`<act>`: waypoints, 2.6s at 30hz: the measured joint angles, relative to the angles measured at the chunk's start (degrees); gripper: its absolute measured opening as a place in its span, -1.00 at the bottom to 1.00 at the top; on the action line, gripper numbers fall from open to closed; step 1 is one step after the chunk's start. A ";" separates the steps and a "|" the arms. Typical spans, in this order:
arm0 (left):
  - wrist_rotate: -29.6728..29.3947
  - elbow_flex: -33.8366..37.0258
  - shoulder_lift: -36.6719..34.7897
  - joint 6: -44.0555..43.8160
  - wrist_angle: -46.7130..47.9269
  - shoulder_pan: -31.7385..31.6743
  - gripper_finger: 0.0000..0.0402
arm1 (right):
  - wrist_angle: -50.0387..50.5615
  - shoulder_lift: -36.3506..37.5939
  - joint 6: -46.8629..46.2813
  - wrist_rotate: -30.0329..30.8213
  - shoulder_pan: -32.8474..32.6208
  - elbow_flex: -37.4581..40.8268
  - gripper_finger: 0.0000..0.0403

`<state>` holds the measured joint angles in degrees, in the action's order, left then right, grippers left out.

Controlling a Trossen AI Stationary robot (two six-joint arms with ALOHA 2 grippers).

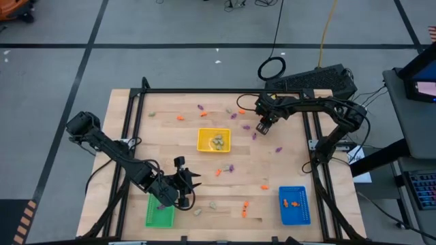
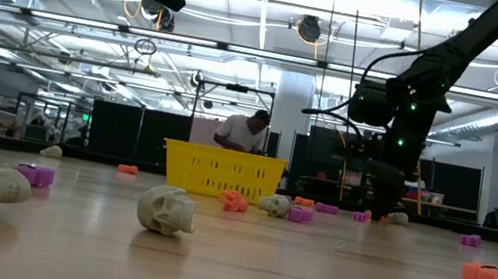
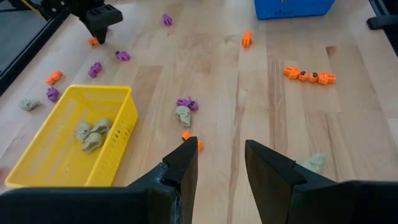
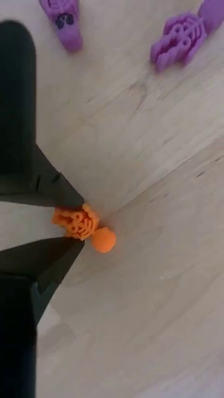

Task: Sort Halloween decoration
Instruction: Put the orange skeleton toy in the blue basket

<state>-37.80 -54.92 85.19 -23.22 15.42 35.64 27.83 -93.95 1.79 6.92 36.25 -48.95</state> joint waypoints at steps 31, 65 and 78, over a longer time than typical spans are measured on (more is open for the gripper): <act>0.00 0.02 -0.02 0.06 0.12 0.00 -0.34 | 11.14 21.21 -11.69 -3.94 -18.34 -4.09 -0.88; 0.00 0.02 -0.02 -0.01 -0.65 0.00 -0.34 | -30.65 35.87 -8.95 18.84 -70.42 13.77 -0.88; 0.00 0.02 -0.02 0.15 -1.64 -0.04 -0.34 | -65.97 35.89 -0.56 18.60 -70.49 30.11 -0.88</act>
<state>-37.80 -54.89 85.17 -23.07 13.78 35.59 -38.14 -58.06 1.23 25.51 -34.24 -18.84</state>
